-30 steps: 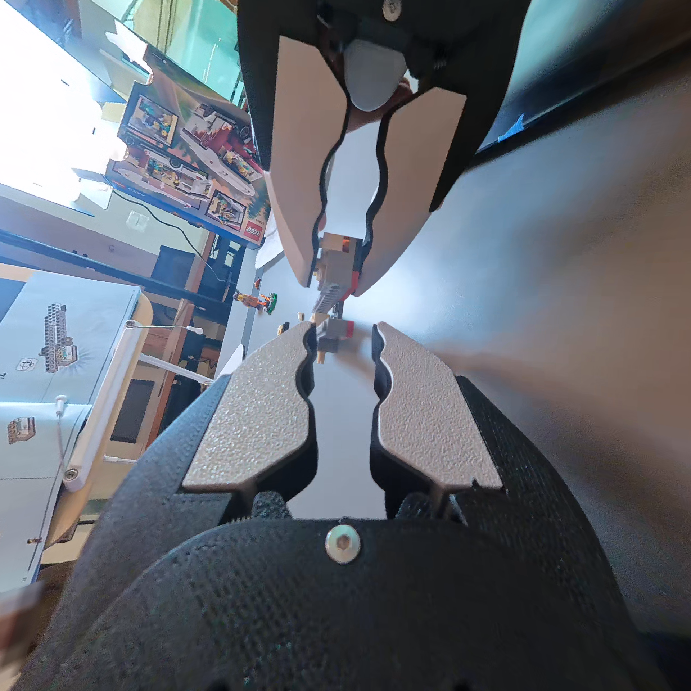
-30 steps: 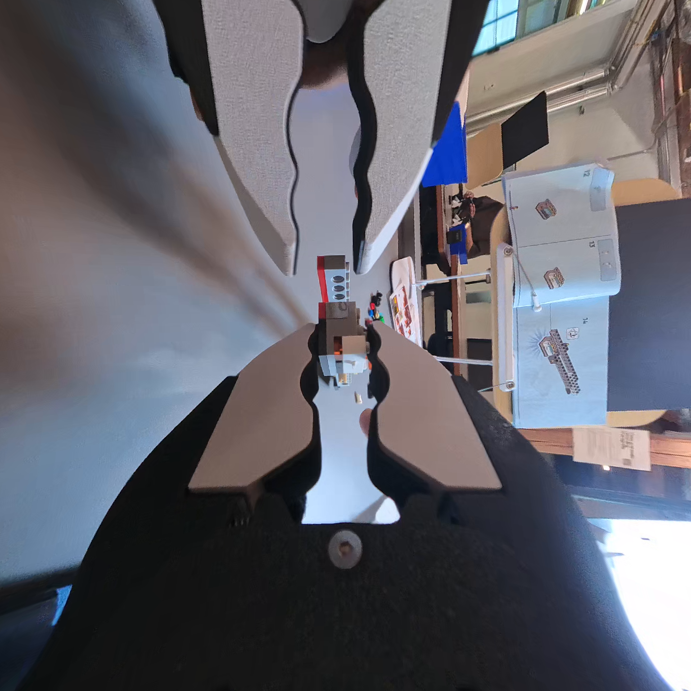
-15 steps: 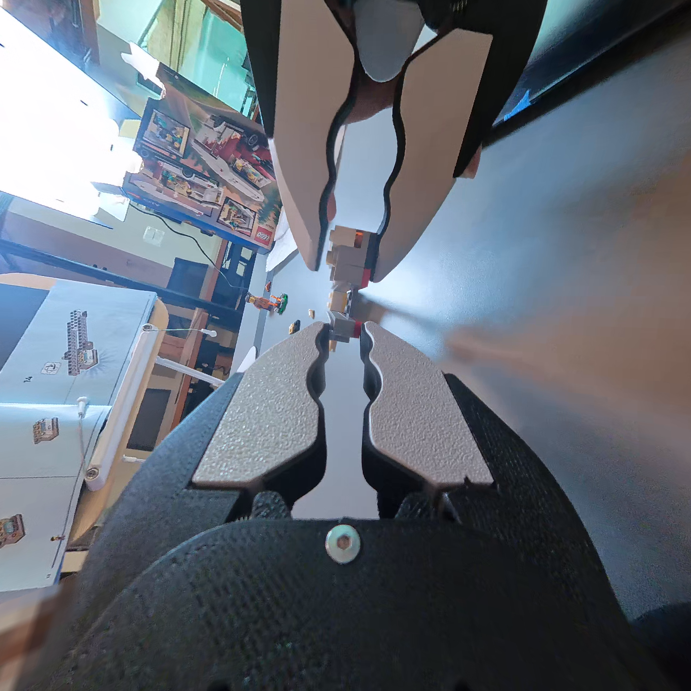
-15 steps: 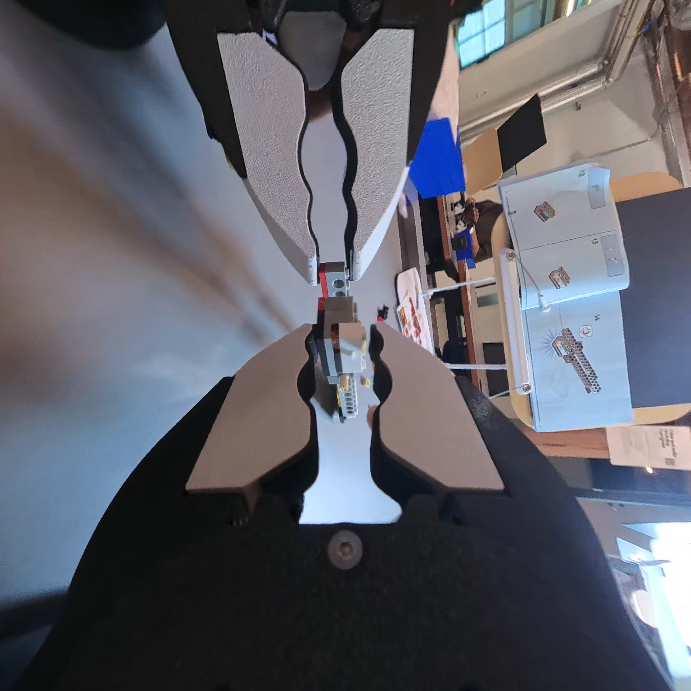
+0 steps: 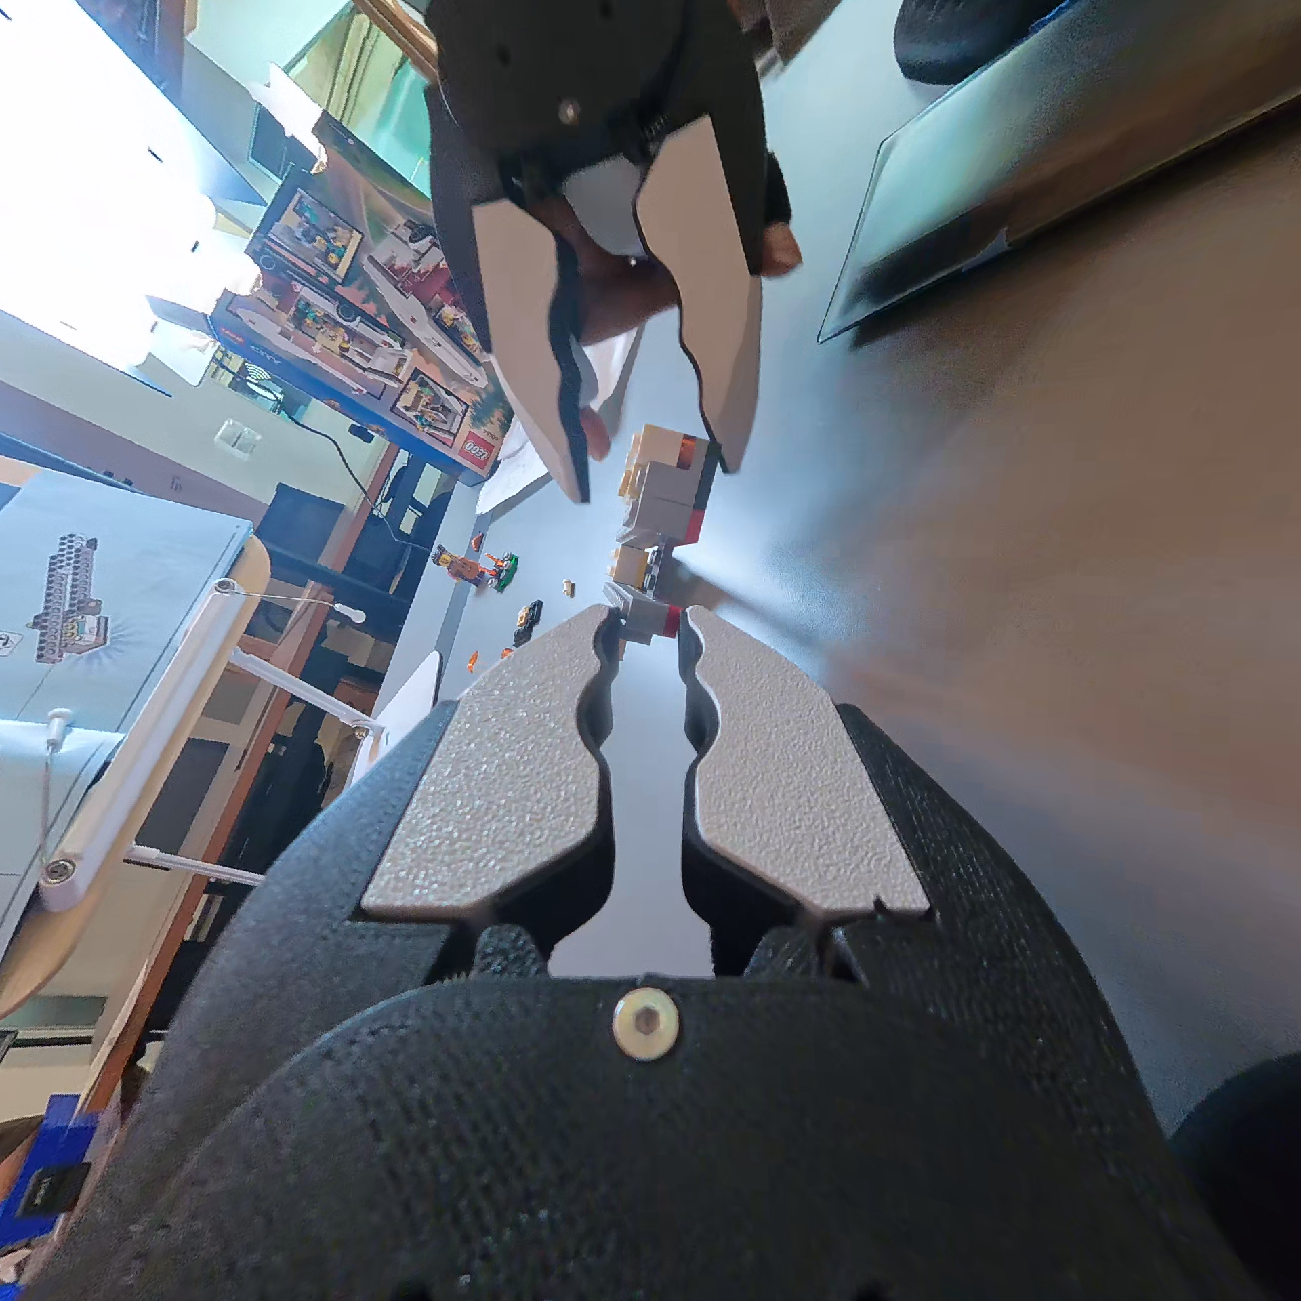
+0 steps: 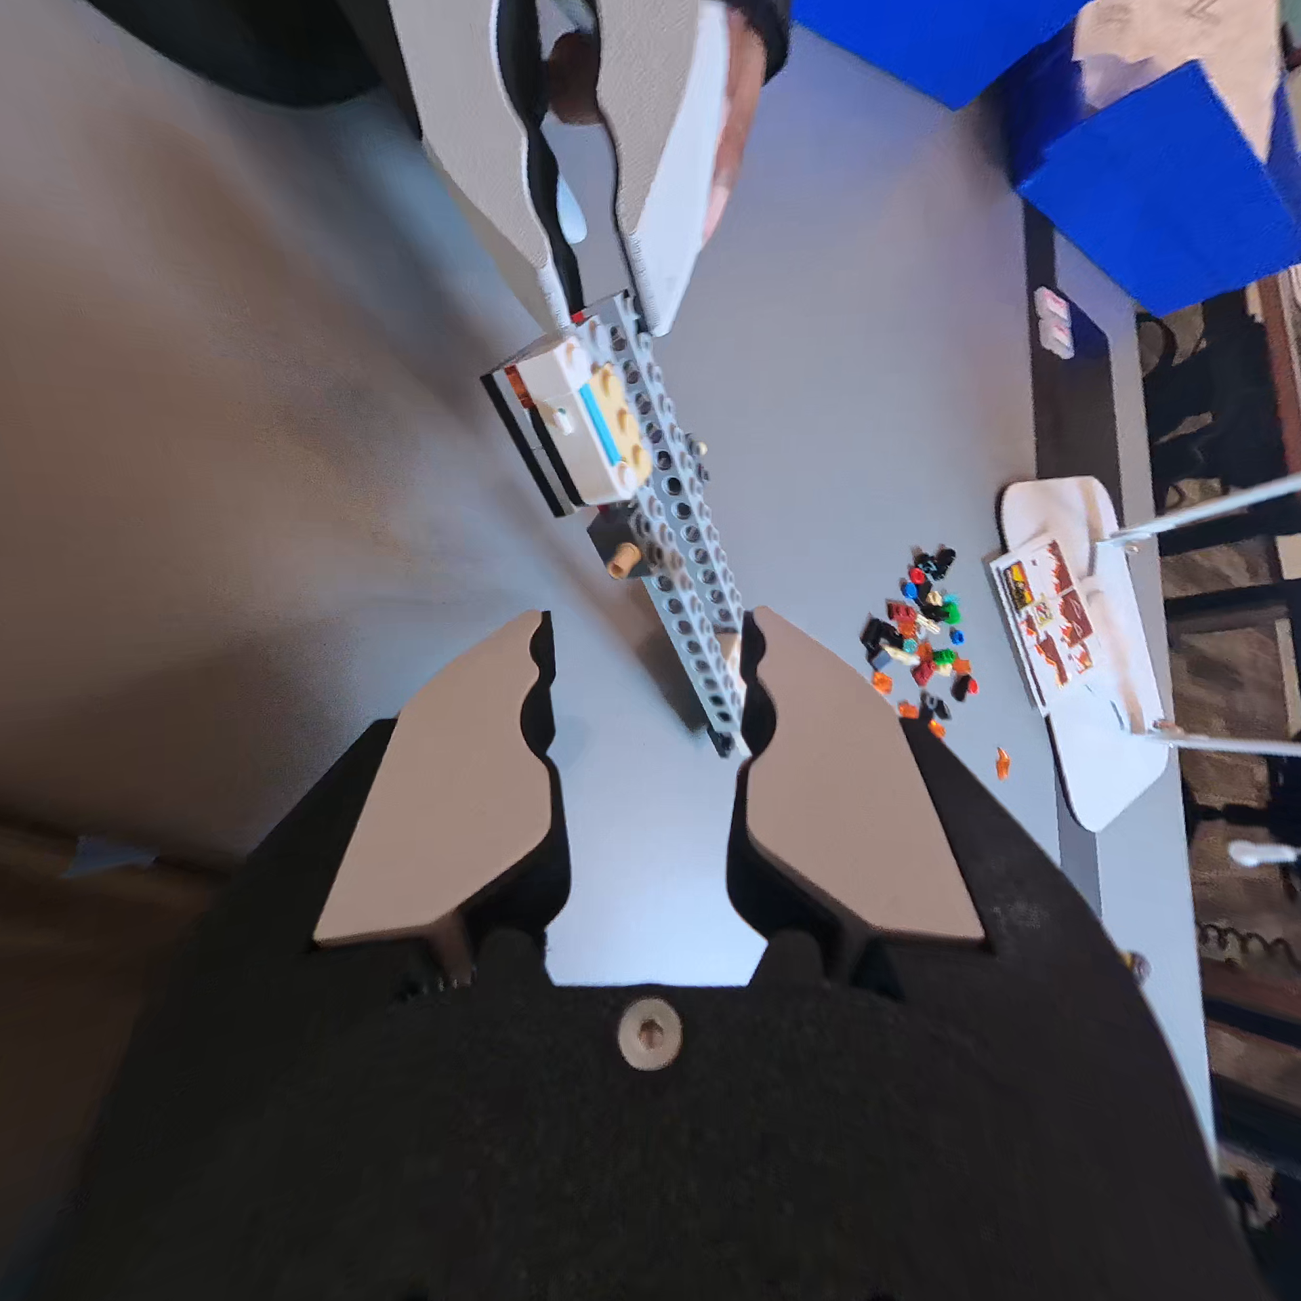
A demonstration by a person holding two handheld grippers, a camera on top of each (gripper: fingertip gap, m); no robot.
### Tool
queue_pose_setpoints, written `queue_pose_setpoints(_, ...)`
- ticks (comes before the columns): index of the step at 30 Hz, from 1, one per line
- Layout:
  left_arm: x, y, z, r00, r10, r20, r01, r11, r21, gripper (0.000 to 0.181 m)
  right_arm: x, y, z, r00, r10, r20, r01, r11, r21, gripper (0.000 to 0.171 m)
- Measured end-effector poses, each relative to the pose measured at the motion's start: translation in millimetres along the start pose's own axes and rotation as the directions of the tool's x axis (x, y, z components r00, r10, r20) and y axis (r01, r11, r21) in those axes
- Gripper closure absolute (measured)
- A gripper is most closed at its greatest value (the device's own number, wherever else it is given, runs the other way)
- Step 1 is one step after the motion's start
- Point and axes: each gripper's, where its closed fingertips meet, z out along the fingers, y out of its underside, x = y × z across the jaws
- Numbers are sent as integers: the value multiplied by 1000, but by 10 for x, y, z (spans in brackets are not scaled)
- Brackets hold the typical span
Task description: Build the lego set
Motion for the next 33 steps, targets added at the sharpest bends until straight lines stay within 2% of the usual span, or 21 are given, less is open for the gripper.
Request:
queue_pose_setpoints(3, 8, -8, -4, 1000, -18, -12, 18, 1000, 12, 165, -65, 30, 182, 994, -103, -45, 102, 994, -29, 126)
queue_pose_setpoints(5, 39, -16, 3, 999, -25, -28, 26, 999, 20, 166, -27, 17, 206, 983, -138, -118, 136, 990, -26, 147)
queue_pose_setpoints(8, -8, 37, 17, 999, -46, -4, 46, 999, -4, 166, 32, 47, 186, 971, -169, -169, 159, 985, -72, 149)
queue_pose_setpoints(10, -44, 86, 17, 995, -95, 1, 95, 995, -17, 164, 102, 121, 171, 962, -180, -205, 150, 977, -152, 150)
queue_pose_setpoints(11, -48, 112, 19, 991, -135, -9, 135, 991, -26, 160, 135, 156, 156, 956, -187, -225, 146, 971, -189, 158)
queue_pose_setpoints(14, -51, 161, 42, 967, -253, -34, 251, 967, -51, 147, 191, 273, 138, 946, -192, -260, 106, 945, -311, 158)
queue_pose_setpoints(16, -25, 160, 66, 951, -305, -53, 302, 951, -68, 139, 209, 271, 144, 937, -203, -285, 100, 936, -339, 158)
queue_pose_setpoints(20, 36, 185, 115, 941, -332, -68, 323, 939, -117, 133, 198, 340, 157, 944, -176, -279, 54, 918, -394, 158)
queue_pose_setpoints(33, 85, 358, 156, 934, -353, -59, 334, 919, -209, 126, 135, 279, 171, 951, -179, -251, 78, 928, -365, 154)
